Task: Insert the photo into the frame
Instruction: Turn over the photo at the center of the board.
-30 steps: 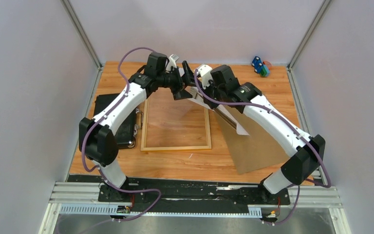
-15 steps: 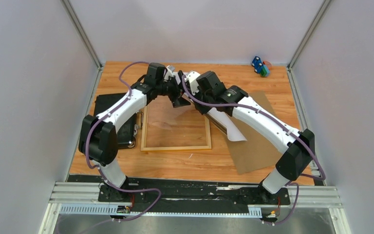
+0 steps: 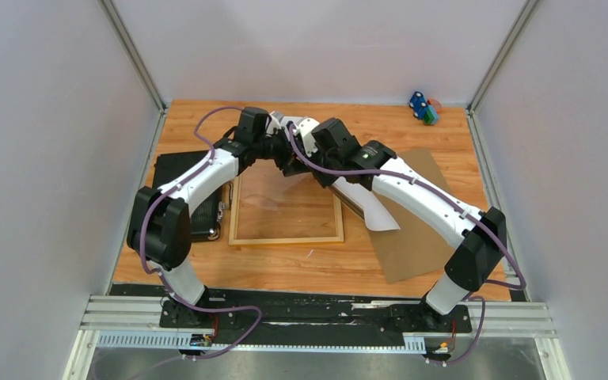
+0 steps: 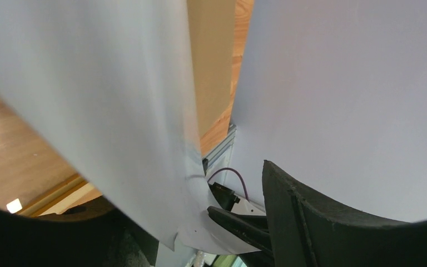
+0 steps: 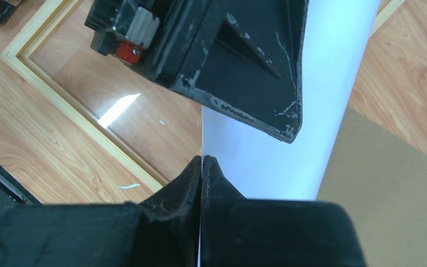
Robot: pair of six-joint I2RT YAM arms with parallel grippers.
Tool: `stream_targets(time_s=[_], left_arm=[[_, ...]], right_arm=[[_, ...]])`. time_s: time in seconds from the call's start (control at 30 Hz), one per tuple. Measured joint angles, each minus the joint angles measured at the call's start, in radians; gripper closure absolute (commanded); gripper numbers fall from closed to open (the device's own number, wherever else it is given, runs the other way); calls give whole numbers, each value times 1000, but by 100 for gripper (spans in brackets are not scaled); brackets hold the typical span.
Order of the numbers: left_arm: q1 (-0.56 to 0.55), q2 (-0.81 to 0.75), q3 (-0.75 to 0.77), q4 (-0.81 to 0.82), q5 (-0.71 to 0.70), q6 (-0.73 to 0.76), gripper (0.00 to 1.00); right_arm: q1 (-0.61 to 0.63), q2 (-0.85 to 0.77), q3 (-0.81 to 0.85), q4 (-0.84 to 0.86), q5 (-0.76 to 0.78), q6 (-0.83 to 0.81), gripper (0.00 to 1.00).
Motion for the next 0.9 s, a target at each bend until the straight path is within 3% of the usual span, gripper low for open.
stream_targets(time_s=[0.17, 0.4, 0.67, 0.9], left_arm=[[3, -8, -2, 4, 3, -10, 43], [4, -18, -9, 31, 5, -23, 59], [6, -18, -9, 56, 10, -35, 80], [8, -18, -9, 60, 10, -35, 87]], right_arm=[[0, 0, 0, 1, 5, 0, 92], [0, 0, 0, 2, 5, 6, 71], [7, 0, 0, 2, 2, 6, 58], [9, 0, 0, 3, 2, 6, 42]])
